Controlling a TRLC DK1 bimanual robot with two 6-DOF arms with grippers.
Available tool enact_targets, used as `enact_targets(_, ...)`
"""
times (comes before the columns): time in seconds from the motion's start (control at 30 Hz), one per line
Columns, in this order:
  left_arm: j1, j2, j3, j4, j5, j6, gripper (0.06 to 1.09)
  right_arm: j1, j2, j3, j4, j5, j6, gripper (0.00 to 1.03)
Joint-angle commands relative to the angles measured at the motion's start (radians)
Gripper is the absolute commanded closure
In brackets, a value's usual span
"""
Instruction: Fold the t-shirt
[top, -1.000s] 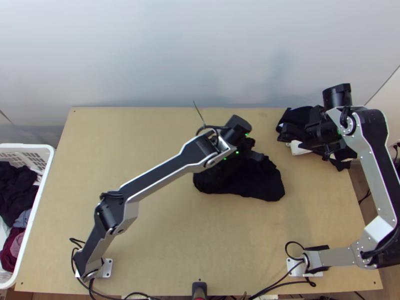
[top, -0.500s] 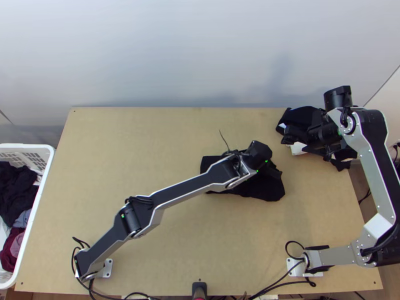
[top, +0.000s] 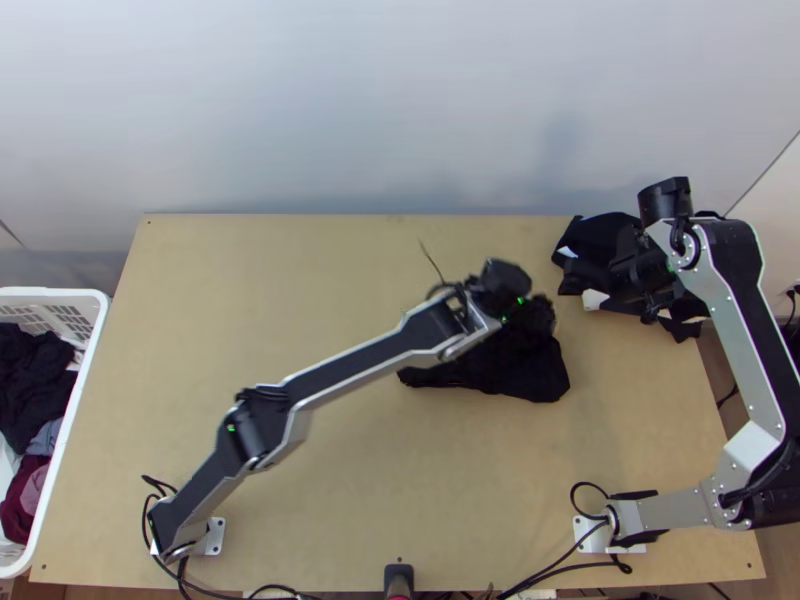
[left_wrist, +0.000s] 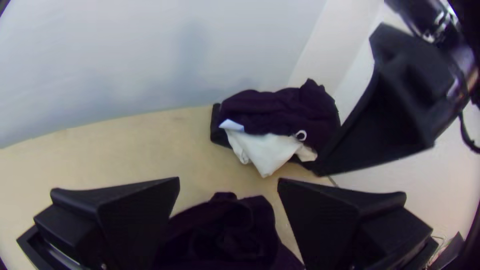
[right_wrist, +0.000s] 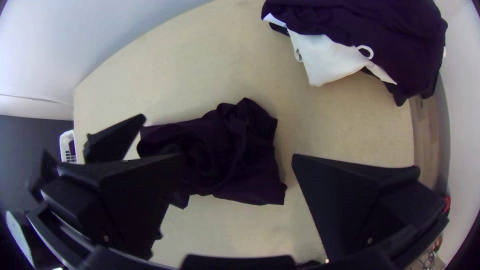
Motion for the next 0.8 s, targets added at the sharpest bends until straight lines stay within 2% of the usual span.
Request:
enact_targets(0.0, 0.08, -0.153, -0.011, -0.124, 0.001, 0.006, 0.11, 0.036, 0.025, 0.018, 0.0, 0.002, -0.026, 0.04)
enact_targets(0.13, 0.13, -0.262, -0.077, -0.228, 0.006, 0.006, 0.11, 0.094, 0.086, 0.134, 0.0, 0.0, -0.021, 0.04)
enact_targets(0.33, 0.202, -0.341, -0.137, -0.414, 0.006, -0.018, 0.11, 0.257, 0.264, 0.347, 0.0, 0.0, -0.012, 0.04)
enact_targets(0.63, 0.241, -0.469, -0.431, -0.36, -0.01, -0.029, 0.11, 0.395, 0.582, 0.536, 0.0, 0.0, -0.02, 0.04)
enact_targets(0.77, 0.239, -0.492, -0.503, -0.356, -0.011, -0.03, 0.11, 0.424, 0.611, 0.525, -0.017, 0.0, -0.031, 0.04)
